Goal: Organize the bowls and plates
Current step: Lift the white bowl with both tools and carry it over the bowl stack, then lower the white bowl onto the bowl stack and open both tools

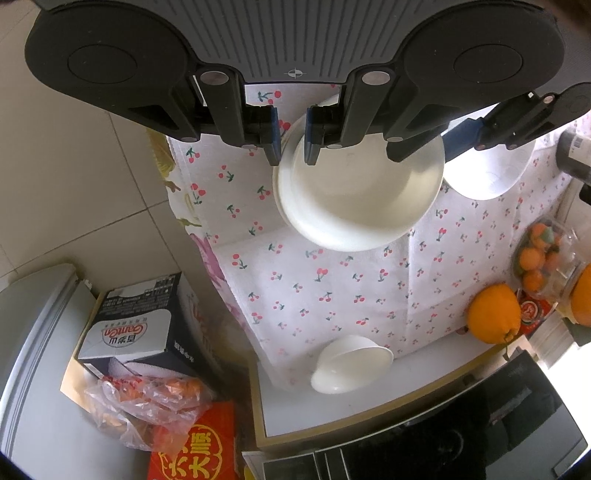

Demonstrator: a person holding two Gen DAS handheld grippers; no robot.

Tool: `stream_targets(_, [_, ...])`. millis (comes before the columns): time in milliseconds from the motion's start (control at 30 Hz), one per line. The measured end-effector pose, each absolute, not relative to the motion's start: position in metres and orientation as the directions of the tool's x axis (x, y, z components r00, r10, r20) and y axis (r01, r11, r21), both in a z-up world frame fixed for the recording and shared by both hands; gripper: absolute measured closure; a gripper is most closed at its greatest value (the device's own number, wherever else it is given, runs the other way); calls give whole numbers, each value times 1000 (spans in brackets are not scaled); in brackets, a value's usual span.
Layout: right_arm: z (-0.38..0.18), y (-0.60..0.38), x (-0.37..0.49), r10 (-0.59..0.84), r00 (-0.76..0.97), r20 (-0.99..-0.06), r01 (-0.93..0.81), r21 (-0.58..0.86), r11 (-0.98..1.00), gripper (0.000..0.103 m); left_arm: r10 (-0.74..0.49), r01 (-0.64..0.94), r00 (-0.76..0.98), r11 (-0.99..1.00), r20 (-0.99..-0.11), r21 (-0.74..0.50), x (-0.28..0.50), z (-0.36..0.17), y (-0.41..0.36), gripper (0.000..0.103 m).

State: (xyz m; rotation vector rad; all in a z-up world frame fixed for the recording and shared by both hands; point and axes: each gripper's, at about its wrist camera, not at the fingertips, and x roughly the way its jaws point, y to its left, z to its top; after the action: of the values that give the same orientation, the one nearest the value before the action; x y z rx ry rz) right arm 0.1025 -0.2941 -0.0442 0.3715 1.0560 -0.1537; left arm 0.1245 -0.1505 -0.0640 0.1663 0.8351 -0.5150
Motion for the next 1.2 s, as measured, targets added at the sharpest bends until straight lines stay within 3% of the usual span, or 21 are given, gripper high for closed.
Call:
stream_targets(200, [-45,-299,102,56,483,-874,309,230,923,83,-370,501,563,864,-739,-51,126,-64,-151,74])
stream_targets(533, [-43,-306,100,51,491,-870,324,237,916,73,-360,486,573,873,-736,-49,128,-61,-146,57])
stream_targets(700, [-42,-308,100,47,497,-867,334,241,911,56,-364,482,574,874,-733,-57,128,-59,-145,47])
stream_targets(867, [-40,-317,98,60,511,-857,345,268,900,36,-368,474,576,878,-730,-68,130,-55,-143,30])
stream_targets(1067, [-32,-332,99,42,545,-838,340,266,902,23,-363,453,563,887,-742,-90,138,-52,-139,16])
stream_targets(1200, [-30,-341,106,59,539,-840,346,284,894,20,-343,438,576,896,-742,-75,146,-46,-136,9])
